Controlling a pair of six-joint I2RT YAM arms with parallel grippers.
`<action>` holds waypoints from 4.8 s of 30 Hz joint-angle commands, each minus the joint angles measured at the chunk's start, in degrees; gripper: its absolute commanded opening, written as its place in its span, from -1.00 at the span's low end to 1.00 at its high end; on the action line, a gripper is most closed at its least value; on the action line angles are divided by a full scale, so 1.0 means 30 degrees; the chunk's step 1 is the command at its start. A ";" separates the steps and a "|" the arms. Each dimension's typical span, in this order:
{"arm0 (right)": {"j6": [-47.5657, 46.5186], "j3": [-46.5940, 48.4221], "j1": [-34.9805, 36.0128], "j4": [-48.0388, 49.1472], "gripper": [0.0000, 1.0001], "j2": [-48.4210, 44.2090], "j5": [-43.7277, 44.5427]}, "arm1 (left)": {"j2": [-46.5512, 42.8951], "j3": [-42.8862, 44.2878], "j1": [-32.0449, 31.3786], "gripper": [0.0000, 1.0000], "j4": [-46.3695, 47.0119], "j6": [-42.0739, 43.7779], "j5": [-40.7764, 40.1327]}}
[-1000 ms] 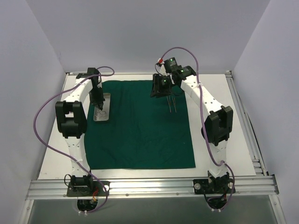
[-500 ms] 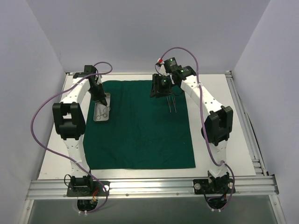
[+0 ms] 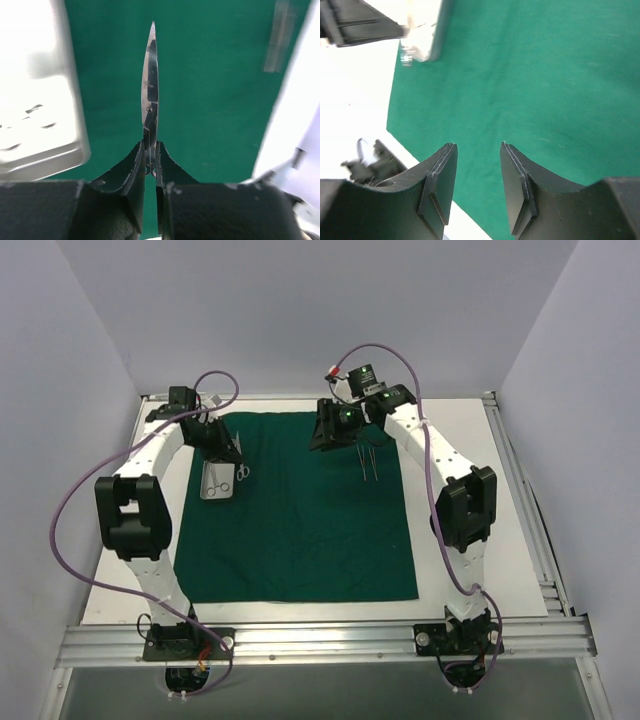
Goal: Open and lay out the surgical kit
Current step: Pick up the medical item from the container, then place the medical item in the surgical kit.
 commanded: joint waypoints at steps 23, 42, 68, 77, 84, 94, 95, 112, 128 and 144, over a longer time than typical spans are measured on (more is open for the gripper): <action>0.6889 -0.7299 0.1288 1.5977 0.03 -0.4189 -0.7840 | -0.7438 -0.9512 -0.3330 -0.95 1.7851 -0.8905 1.3211; 0.6691 -0.7216 0.1464 1.4727 -1.00 -0.3957 -0.6202 | -0.8170 -1.0333 -0.2747 -0.02 1.8969 -0.9495 1.2745; 0.1180 0.6731 0.1348 -0.4232 -1.00 0.7702 1.6299 | -0.5916 -0.4152 -0.0489 0.04 0.0039 0.0762 -0.1554; 0.1004 0.7901 0.0468 -0.4056 -1.00 0.8991 1.6040 | -0.5066 -0.3390 -0.0342 0.03 -0.0225 0.0704 -0.1232; 0.1179 0.8636 0.0351 -0.4086 -1.00 0.9872 1.5540 | -0.4451 -0.2423 -0.0372 0.03 -0.0606 0.0762 -0.1261; 0.1092 0.8841 0.0380 -0.3764 -1.00 1.0487 1.5158 | -0.3923 -0.2129 -0.0226 0.03 -0.0636 0.0938 -0.1144; 0.1092 0.8841 0.0380 -0.3735 -1.00 1.0517 1.5158 | -0.3894 -0.2100 -0.0225 0.03 -0.0665 0.0938 -0.1144; 0.0975 0.9398 0.0380 -0.3676 -0.57 1.1367 1.4661 | -0.3455 -0.2013 0.0126 0.04 -0.0782 0.1027 -0.1231; 0.1210 0.9897 0.0204 -0.3822 -0.33 0.8707 1.3871 | 0.0086 0.1503 0.0156 -0.25 -0.2511 0.0588 -0.5361; 0.0536 0.5942 0.0615 -0.3706 -0.33 0.3546 1.2815 | 0.3722 0.3817 0.0009 -0.02 -0.3419 -0.0527 -0.9843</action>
